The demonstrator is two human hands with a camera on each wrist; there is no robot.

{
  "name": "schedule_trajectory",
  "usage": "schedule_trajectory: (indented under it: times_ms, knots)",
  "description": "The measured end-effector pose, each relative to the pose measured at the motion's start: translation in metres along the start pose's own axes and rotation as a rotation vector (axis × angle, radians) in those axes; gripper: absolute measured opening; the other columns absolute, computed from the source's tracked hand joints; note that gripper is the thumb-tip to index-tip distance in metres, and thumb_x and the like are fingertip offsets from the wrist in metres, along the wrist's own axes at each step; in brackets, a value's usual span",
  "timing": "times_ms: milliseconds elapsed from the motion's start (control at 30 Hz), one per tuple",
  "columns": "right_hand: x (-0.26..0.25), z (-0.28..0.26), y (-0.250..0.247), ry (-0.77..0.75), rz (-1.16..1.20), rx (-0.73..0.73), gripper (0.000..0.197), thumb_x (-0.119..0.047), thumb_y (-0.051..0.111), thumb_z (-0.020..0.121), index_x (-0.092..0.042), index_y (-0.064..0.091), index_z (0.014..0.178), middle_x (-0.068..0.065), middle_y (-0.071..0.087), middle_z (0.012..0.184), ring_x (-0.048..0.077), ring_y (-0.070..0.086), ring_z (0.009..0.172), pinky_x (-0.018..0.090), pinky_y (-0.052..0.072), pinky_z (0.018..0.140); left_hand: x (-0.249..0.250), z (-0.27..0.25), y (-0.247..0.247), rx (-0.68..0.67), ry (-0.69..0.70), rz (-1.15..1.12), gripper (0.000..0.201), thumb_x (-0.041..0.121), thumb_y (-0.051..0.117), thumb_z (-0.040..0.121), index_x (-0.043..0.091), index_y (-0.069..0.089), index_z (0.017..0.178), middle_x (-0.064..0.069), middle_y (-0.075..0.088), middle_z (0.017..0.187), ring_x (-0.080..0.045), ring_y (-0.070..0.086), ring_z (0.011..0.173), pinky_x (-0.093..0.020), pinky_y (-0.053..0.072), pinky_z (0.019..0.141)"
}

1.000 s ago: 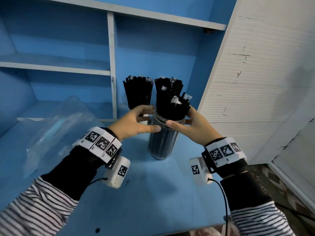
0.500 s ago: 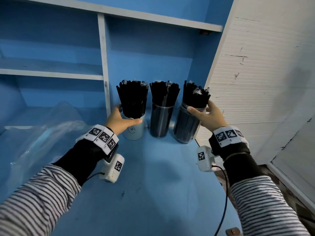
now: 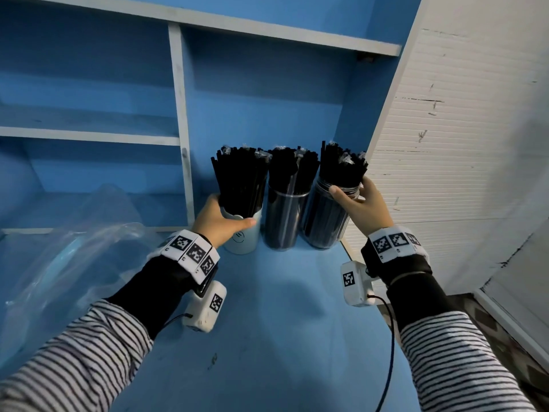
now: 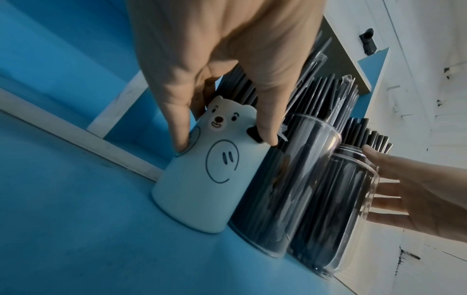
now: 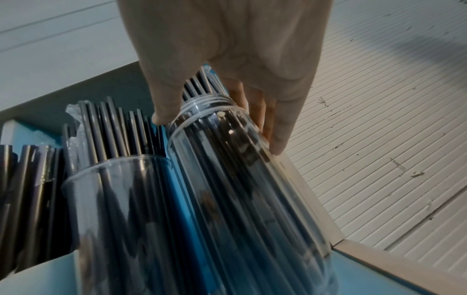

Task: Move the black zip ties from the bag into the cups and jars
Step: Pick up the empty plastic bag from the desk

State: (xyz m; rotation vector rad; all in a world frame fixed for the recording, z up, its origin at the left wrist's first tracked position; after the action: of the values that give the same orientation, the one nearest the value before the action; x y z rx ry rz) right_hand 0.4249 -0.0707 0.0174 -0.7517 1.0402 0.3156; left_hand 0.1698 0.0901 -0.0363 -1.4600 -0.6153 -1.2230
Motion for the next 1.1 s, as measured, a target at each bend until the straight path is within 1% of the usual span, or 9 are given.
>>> schedule_trajectory:
  times_ms: [167, 300, 500, 700, 800, 900, 967, 1033, 1100]
  knots:
    - [0.001, -0.007, 0.000, 0.040, -0.044, -0.032, 0.099, -0.073, 0.070, 0.060, -0.022, 0.041, 0.140, -0.006, 0.059, 0.131, 0.013, 0.058, 0.118, 0.041, 0.047, 0.103, 0.002, -0.005, 0.001, -0.024, -0.010, 0.007, 0.080, 0.027, 0.084, 0.070, 0.017, 0.042, 0.137, 0.001, 0.054, 0.130, -0.015, 0.051, 0.112, -0.027, 0.038, 0.090]
    - [0.006, -0.018, -0.008, 0.135, -0.158, 0.021, 0.099, -0.059, 0.071, 0.074, -0.011, 0.026, 0.147, 0.010, 0.041, 0.148, 0.026, 0.042, 0.134, 0.044, 0.039, 0.109, 0.003, -0.021, -0.014, -0.040, -0.021, 0.097, 0.095, 0.031, 0.083, 0.072, 0.013, 0.028, 0.148, -0.005, 0.035, 0.152, -0.023, 0.036, 0.138, -0.034, 0.032, 0.109]
    - [-0.022, -0.050, -0.001, 0.004, -0.238, 0.210, 0.050, -0.035, 0.075, 0.079, -0.002, 0.049, 0.104, 0.014, 0.055, 0.106, 0.029, 0.054, 0.097, 0.031, 0.040, 0.073, 0.033, -0.080, -0.072, 0.046, 0.206, 0.154, 0.032, 0.021, 0.076, 0.078, 0.026, 0.061, 0.106, 0.004, 0.063, 0.114, -0.014, 0.060, 0.108, -0.024, 0.043, 0.090]
    - [-0.073, -0.086, 0.102, -0.113, -0.182, -0.215, 0.013, -0.025, 0.063, 0.088, -0.012, 0.063, 0.088, -0.001, 0.064, 0.081, 0.013, 0.058, 0.075, 0.014, 0.042, 0.060, 0.050, -0.116, -0.153, 0.171, 0.375, 0.236, 0.022, 0.013, 0.075, 0.078, 0.029, 0.066, 0.089, 0.010, 0.067, 0.097, -0.001, 0.060, 0.091, -0.003, 0.037, 0.081]
    - [-0.089, -0.105, 0.164, -0.158, -0.242, -0.483, 0.021, -0.028, 0.060, 0.091, -0.009, 0.064, 0.098, 0.007, 0.068, 0.091, 0.022, 0.062, 0.087, 0.028, 0.050, 0.075, 0.025, -0.108, -0.185, 0.136, 0.276, 0.367, 0.028, 0.021, 0.075, 0.077, 0.043, 0.060, 0.086, 0.002, 0.065, 0.105, -0.015, 0.058, 0.097, -0.024, 0.040, 0.086]
    - [-0.089, -0.128, 0.217, -0.152, -0.438, -0.766, 0.042, -0.042, 0.056, 0.093, -0.011, 0.056, 0.122, 0.006, 0.063, 0.116, 0.024, 0.058, 0.108, 0.034, 0.044, 0.095, -0.008, -0.103, -0.196, -0.031, 0.120, 0.472, 0.035, 0.010, 0.069, 0.080, 0.040, 0.062, 0.096, 0.004, 0.064, 0.114, -0.014, 0.056, 0.102, -0.022, 0.035, 0.079]
    - [-0.089, -0.142, 0.236, -0.114, -0.494, -0.888, 0.064, -0.048, 0.052, 0.094, -0.012, 0.036, 0.144, 0.005, 0.050, 0.141, 0.023, 0.048, 0.129, 0.033, 0.036, 0.108, -0.019, -0.104, -0.199, -0.082, 0.107, 0.420, 0.045, 0.001, 0.067, 0.079, 0.043, 0.066, 0.095, 0.009, 0.065, 0.117, -0.010, 0.058, 0.106, -0.027, 0.042, 0.090]
    - [-0.092, -0.150, 0.244, -0.083, -0.471, -0.940, 0.066, -0.046, 0.051, 0.095, -0.014, 0.028, 0.148, 0.005, 0.046, 0.145, 0.022, 0.045, 0.132, 0.029, 0.033, 0.105, -0.021, -0.106, -0.202, -0.056, 0.131, 0.349, 0.049, -0.001, 0.067, 0.078, 0.046, 0.067, 0.093, 0.009, 0.067, 0.112, -0.002, 0.063, 0.093, -0.035, 0.048, 0.094]
    - [-0.094, -0.153, 0.246, -0.055, -0.416, -0.945, 0.060, -0.039, 0.049, 0.098, -0.015, 0.025, 0.148, 0.008, 0.048, 0.142, 0.025, 0.047, 0.128, 0.027, 0.033, 0.097, -0.021, -0.108, -0.204, 0.001, 0.153, 0.312, 0.039, 0.001, 0.070, 0.079, 0.039, 0.070, 0.086, 0.010, 0.069, 0.101, 0.009, 0.058, 0.069, -0.027, 0.048, 0.079]
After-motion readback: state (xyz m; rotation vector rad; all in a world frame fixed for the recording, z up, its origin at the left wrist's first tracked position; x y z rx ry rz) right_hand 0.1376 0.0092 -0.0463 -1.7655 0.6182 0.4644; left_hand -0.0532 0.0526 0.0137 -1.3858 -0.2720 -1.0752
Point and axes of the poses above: each hand's wrist, its own z-axis towards the middle knuckle, its own y-axis out of the palm, x = y × z, the point moved 6 cm from there along z, towards the middle knuckle
